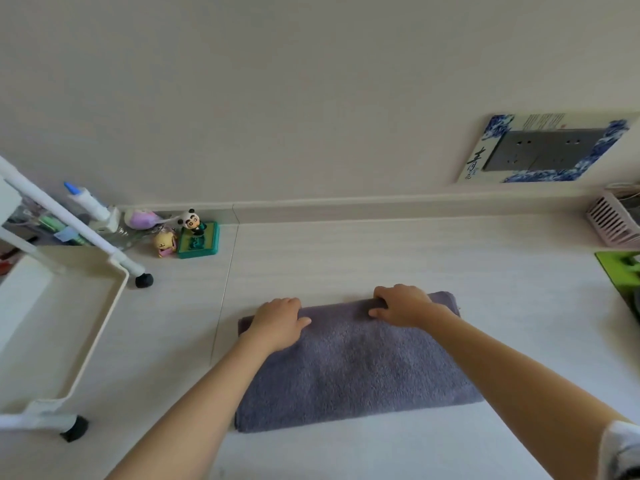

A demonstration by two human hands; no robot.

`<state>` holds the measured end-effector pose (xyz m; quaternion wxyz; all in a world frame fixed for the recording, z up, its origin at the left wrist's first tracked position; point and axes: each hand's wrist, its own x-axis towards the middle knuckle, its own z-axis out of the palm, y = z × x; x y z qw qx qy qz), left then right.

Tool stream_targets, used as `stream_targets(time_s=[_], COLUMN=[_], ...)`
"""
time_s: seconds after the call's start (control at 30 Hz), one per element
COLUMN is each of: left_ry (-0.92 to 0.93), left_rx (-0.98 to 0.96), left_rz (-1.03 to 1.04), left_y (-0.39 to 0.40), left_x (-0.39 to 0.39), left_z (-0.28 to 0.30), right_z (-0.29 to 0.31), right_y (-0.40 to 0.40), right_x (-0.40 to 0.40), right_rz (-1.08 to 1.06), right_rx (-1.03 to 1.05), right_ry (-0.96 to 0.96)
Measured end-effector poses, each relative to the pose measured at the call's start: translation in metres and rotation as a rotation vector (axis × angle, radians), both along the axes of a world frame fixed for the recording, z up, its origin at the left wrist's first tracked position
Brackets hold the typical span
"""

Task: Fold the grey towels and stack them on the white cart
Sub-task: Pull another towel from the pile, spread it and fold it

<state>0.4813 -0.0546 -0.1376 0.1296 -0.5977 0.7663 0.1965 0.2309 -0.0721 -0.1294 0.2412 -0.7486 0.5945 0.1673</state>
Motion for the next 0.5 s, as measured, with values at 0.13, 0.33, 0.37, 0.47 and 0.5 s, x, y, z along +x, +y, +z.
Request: stream_targets(time_s=[0.13, 0.33, 0.37, 0.47, 0.5], left_ry=[0.078, 0.102, 0.08, 0.047, 0.045], left_rx=[-0.396, -0.34, -0.338, -0.324, -0.319], left_rz=[0.013, -0.081, -0.043, 0.067, 0.097], left_y=[0.03, 0.069, 0.067, 0.064, 0.063], left_x=[-0.029, -0.026, -0.018, 0.001, 0.005], left_z=[-0.018, -0.055, -0.057, -0.059, -0.058], right_z=[-0.021, -0.063, -0.064, -0.063, -0.063], right_y=[0.031, 0.089, 0.087, 0.083, 0.083], right_x=[0.021, 0.017, 0.011, 0.001, -0.002], right_rz=[0.039, -0.013, -0.076, -0.233, -0.273], right_rx=[-0.428, -0.457, -0.463, -0.469, -0.468], right_ry=[0.003, -0.13, -0.104, -0.052, -0.042])
